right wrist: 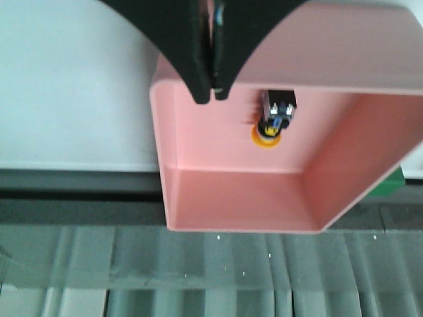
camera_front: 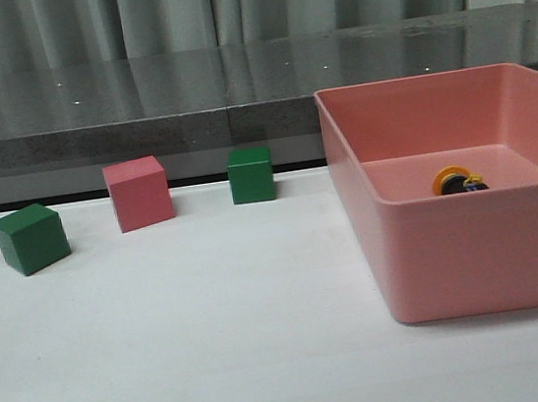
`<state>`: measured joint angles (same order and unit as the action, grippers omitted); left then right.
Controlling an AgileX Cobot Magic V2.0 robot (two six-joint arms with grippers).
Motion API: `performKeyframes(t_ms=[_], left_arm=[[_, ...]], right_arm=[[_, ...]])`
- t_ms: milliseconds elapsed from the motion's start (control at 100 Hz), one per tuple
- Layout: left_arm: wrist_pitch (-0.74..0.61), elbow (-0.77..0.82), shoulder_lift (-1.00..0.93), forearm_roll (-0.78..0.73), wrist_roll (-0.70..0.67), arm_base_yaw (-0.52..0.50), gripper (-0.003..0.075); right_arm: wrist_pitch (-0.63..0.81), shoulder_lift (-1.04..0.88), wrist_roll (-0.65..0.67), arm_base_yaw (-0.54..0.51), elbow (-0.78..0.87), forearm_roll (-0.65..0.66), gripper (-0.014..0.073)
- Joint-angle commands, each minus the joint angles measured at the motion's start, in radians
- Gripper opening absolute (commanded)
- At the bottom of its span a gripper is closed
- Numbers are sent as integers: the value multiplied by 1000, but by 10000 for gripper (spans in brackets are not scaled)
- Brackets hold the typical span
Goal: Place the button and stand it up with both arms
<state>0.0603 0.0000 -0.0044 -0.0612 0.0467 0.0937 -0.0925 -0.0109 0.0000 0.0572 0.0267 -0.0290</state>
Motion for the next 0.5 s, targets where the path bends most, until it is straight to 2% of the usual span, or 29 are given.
performKeyframes(t_ms=[0, 60, 140, 200, 250, 420, 490], left_arm=[[-79, 45, -32, 0, -9, -1, -20], [-79, 45, -32, 0, -9, -1, -20], [-79, 45, -32, 0, -9, -1, -20], [-79, 45, -32, 0, -9, -1, -20], [-79, 45, -32, 0, -9, -1, -20], [-79, 45, -32, 0, -9, -1, -20], [-79, 45, -32, 0, -9, -1, -20]], right_arm=[[215, -21, 33, -4, -14, -57, -62], [342, -21, 43, -4, -14, -93, -62], [582, -20, 42, -4, -14, -90, -62], [640, -17, 42, -4, -33, -70, -62], [589, -10, 44, -4, -71, -65, -62], [93, 115, 45, -3, -304, -14, -62], [-26, 210, 45, -3, -401, 0, -62]])
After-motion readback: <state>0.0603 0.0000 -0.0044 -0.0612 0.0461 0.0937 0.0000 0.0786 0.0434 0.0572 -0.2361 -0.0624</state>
